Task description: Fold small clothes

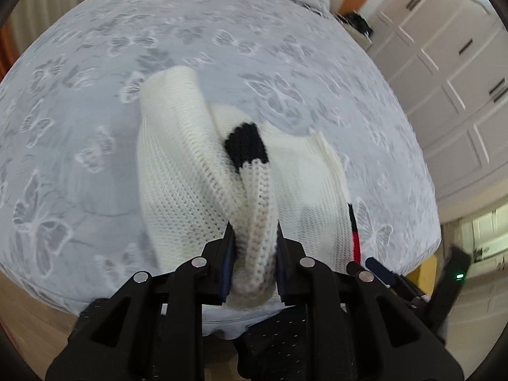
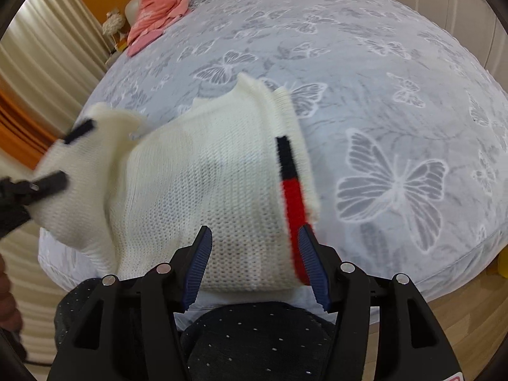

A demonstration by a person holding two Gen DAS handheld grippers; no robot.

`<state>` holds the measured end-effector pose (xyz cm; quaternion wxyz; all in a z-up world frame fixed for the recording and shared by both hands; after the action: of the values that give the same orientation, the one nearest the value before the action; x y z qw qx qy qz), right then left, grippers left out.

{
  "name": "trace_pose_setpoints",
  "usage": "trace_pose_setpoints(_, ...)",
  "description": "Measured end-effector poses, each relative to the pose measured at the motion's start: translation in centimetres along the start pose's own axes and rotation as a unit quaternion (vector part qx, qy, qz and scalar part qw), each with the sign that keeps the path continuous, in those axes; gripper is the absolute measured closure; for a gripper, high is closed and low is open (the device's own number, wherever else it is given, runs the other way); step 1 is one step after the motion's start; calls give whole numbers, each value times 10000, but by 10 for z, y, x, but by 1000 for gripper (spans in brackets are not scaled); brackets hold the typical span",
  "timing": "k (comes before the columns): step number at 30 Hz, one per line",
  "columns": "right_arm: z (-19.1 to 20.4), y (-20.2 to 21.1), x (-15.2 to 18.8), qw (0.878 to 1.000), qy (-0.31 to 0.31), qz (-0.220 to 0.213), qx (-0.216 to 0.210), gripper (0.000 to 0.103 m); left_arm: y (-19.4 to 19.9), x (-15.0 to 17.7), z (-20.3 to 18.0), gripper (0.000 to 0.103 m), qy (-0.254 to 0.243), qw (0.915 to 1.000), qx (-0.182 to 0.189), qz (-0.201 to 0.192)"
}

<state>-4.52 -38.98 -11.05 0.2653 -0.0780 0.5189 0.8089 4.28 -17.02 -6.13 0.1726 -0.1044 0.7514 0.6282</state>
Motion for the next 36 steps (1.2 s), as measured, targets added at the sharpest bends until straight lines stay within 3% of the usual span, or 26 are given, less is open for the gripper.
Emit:
trace_pose_setpoints(5, -9, 11, -9, 9999, -67, -61, -102, 42, -33, 11, -28, 83, -208, 9990, -177, 342)
trace_pose_setpoints(10, 2, 2, -29, 9970, -256, 167, -714, 41, -43, 26, -29, 76, -271, 9977, -376, 491)
trace_pose_setpoints(14, 39, -19, -64, 9918, -39, 437, -1202, 33, -24, 35, -18, 43, 17, 9992, -136, 376)
trace_pose_setpoints(15, 48, -25, -71, 9909, 25, 498, -1253, 33, -18, 37, -16, 41, 43, 9994, -130, 331)
trace_pose_setpoints(18, 84, -54, -89, 9879, 452, 755, -1277, 29, 2, 43, -7, 41, -18, 9998, -106, 185)
trace_pose_setpoints(21, 101, -92, -95, 9862, 666, 1102, -1039, 28, 14, 49, 6, 41, -85, 9995, -269, 119)
trace_pose_setpoints(23, 106, -115, -93, 9851, 561, 1340, -917, 28, 20, 54, 17, 41, -146, 9988, -453, 100)
trace_pose_setpoints(28, 116, -145, -75, 9790, 180, 1692, -1125, 29, 29, 59, 35, 41, -158, 9980, -617, -19)
trace_pose_setpoints(30, 123, -149, -65, 9759, 122, 1754, -1292, 53, 30, 61, 44, 38, -21, 9986, -533, 61)
trace_pose_setpoints(31, 129, -149, -61, 9733, 116, 1808, -1407, 77, 31, 63, 48, 37, 46, 9986, -518, 83)
trace_pose_setpoints(33, 143, -139, -64, 9732, 243, 1693, -1535, 80, 33, 66, 55, 37, 131, 9986, -502, 75)
trace_pose_setpoints(36, 167, -93, -82, 9728, 578, 1170, -1912, 82, 39, 67, 61, 37, 171, 9984, -537, 22)
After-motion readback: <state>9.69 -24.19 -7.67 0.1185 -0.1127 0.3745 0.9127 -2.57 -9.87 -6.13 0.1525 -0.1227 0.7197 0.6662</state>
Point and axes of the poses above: each gripper's, at about its wrist camera, not at the fingertips, and y roughly against the way its jaws point, z to its left, x to its underside, the point moved 4 cm from there along -y, roughly the way its jaws point, and after that the axes turned 12 degrees about -x, right-handed, at the moved point
